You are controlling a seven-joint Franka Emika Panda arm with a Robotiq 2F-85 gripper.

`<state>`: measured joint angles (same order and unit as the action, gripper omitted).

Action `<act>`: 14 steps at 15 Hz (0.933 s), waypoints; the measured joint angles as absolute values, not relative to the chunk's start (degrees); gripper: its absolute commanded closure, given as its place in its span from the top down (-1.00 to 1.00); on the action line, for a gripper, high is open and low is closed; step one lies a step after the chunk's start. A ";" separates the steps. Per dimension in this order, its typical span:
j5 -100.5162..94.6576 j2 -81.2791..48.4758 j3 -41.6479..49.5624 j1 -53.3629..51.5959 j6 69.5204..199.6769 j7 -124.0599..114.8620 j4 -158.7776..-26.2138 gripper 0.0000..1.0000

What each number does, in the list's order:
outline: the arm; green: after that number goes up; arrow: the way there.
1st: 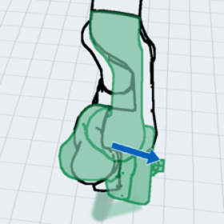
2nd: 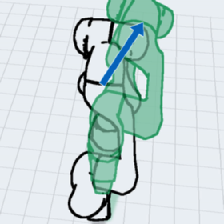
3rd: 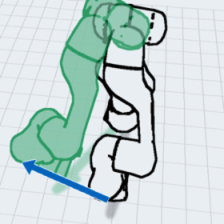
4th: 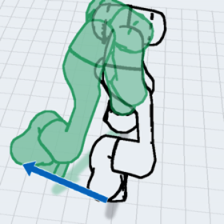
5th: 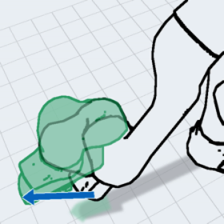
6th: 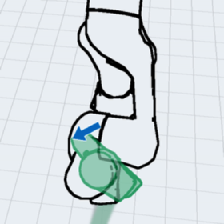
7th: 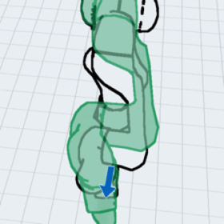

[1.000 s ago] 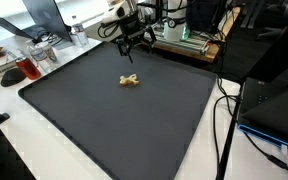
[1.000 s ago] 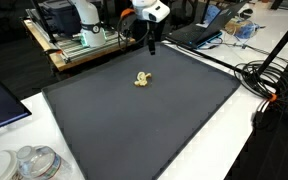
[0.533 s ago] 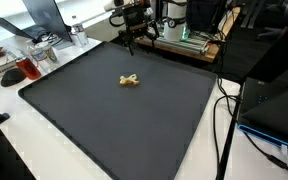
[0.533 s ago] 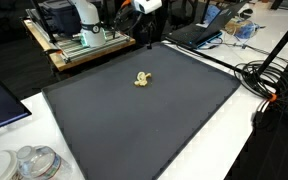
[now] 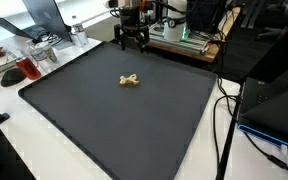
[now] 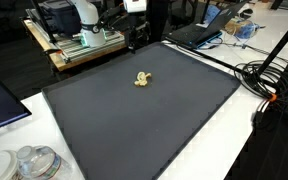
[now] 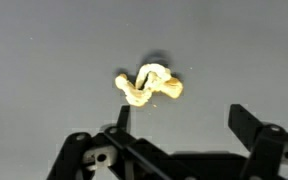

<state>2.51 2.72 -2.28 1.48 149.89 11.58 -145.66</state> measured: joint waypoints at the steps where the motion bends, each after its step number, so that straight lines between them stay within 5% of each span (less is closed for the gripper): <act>1: -0.99 2.76 -1.76 1.85 149.56 7.10 -145.65 1.00; 14: -8.94 10.55 -3.14 0.57 138.63 -12.84 -145.50 1.00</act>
<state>-8.94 10.55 -3.14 0.57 138.63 -12.84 -145.50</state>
